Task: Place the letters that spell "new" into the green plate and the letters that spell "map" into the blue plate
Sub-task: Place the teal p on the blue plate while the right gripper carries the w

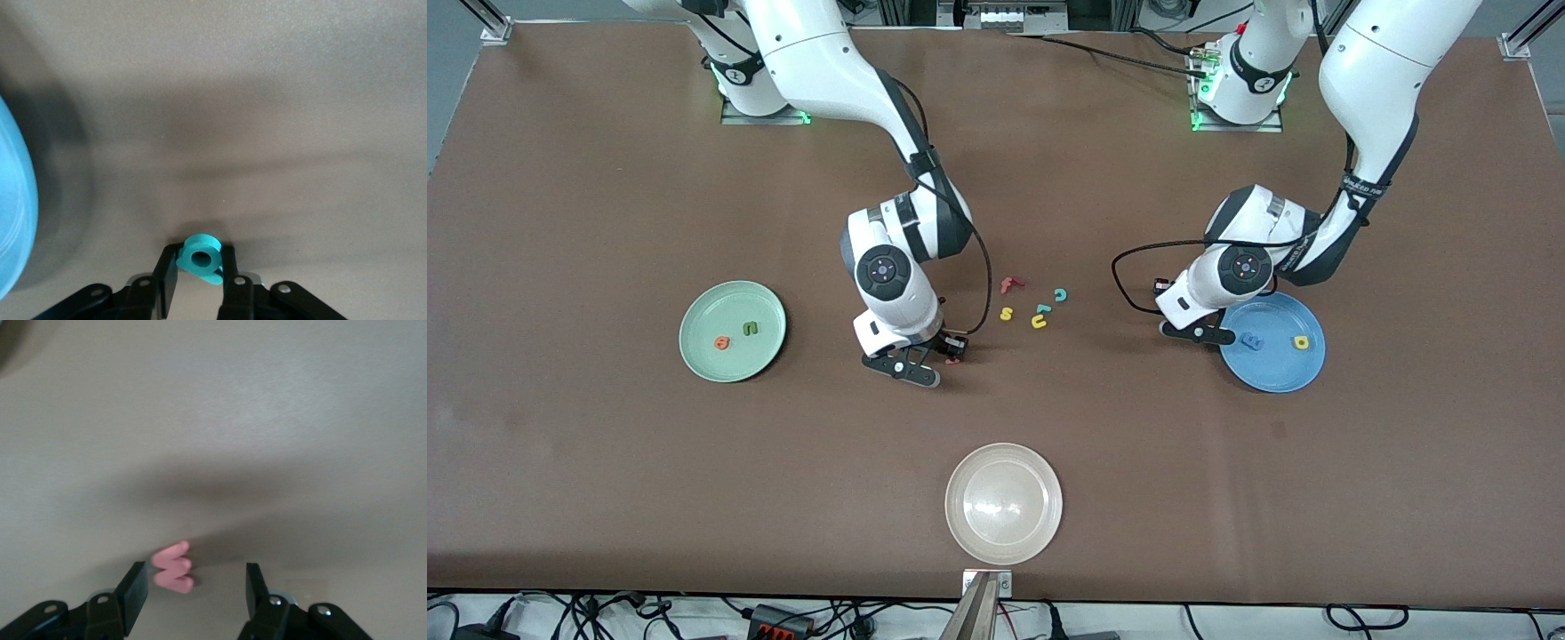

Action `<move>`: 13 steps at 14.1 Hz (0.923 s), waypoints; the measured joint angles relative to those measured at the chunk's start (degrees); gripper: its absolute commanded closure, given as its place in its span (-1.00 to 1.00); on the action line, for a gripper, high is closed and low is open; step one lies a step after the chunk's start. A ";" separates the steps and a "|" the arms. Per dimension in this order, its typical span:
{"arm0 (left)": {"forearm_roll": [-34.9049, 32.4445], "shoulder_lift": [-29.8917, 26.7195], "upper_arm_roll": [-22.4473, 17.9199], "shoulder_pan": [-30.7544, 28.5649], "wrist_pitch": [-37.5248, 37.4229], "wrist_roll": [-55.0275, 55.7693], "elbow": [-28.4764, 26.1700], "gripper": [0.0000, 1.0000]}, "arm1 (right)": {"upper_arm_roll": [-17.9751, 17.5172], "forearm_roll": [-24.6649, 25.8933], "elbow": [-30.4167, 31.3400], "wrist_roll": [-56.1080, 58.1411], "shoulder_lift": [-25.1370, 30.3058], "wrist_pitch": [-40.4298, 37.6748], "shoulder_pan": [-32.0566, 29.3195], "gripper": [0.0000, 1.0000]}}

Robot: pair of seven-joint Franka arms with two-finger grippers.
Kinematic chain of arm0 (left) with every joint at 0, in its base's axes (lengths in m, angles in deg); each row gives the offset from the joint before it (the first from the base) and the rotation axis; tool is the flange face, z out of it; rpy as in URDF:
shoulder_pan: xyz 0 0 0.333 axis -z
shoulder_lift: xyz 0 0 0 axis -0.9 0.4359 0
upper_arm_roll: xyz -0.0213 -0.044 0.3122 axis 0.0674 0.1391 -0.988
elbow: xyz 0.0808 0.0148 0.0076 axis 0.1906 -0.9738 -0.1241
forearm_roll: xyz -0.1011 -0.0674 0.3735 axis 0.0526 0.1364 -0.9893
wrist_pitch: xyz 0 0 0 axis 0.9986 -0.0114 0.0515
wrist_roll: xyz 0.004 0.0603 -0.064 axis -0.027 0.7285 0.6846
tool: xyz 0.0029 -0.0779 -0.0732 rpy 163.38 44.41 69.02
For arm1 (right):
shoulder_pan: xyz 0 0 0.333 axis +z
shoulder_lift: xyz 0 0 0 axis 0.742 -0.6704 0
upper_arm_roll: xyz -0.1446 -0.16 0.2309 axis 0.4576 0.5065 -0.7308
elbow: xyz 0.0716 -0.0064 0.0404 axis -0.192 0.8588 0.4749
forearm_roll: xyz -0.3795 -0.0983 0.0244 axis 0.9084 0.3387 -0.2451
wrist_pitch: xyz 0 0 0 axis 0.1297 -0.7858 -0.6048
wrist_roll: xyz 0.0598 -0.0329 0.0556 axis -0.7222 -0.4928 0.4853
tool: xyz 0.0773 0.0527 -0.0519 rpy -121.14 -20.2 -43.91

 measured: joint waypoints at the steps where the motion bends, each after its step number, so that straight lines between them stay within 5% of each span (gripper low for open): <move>1: 0.00 0.00 0.00 0.00 0.00 0.00 0.00 0.54 | 0.00 0.00 -1.00 -0.81 -0.55 0.00 0.18 -0.33; 7: -0.51 -0.78 -0.08 -0.59 -1.01 -0.55 0.90 0.54 | 0.00 0.01 -2.73 -1.29 -3.15 0.06 0.32 -0.19; 13: -0.97 -3.34 -0.39 -6.12 -17.59 -15.20 13.01 0.47 | -0.01 0.01 -4.67 -1.29 -4.54 0.06 0.45 0.19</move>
